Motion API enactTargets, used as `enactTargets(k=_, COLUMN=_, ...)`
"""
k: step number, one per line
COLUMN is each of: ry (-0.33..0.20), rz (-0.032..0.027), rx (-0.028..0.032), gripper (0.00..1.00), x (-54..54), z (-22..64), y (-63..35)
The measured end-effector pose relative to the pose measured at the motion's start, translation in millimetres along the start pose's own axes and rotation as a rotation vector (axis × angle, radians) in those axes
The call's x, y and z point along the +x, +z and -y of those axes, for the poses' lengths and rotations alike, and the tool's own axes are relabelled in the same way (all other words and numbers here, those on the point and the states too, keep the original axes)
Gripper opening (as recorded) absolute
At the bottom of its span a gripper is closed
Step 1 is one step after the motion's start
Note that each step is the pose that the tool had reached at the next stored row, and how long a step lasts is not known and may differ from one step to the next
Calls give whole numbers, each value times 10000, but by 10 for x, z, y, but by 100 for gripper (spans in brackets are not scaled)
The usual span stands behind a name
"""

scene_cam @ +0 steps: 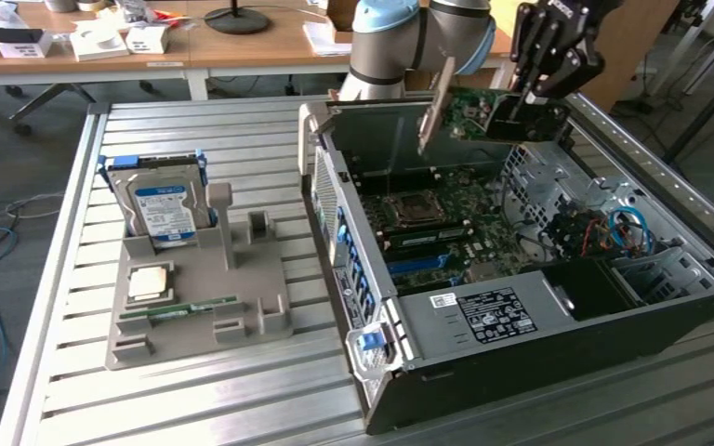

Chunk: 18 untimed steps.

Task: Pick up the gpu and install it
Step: 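Insert the gpu into the slot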

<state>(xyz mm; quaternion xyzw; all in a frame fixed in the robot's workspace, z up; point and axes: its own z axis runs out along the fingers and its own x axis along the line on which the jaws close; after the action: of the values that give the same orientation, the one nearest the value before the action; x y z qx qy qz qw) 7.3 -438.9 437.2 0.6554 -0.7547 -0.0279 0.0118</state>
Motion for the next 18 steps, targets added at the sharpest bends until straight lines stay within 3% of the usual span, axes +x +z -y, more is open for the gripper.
enactTargets(k=7, ry=-1089, rz=-62, rx=-20, gripper=26, x=-1, z=0, y=3)
enactTargets(k=12, ry=-1168, rz=-56, rx=-14, gripper=26, x=-1, z=0, y=7)
enactTargets(k=16, ry=-1198, rz=-30, rx=118, gripper=26, x=1, z=-8, y=35)
enactTargets(k=18, ry=-1211, rz=-22, rx=135, gripper=26, x=1, z=-10, y=42)
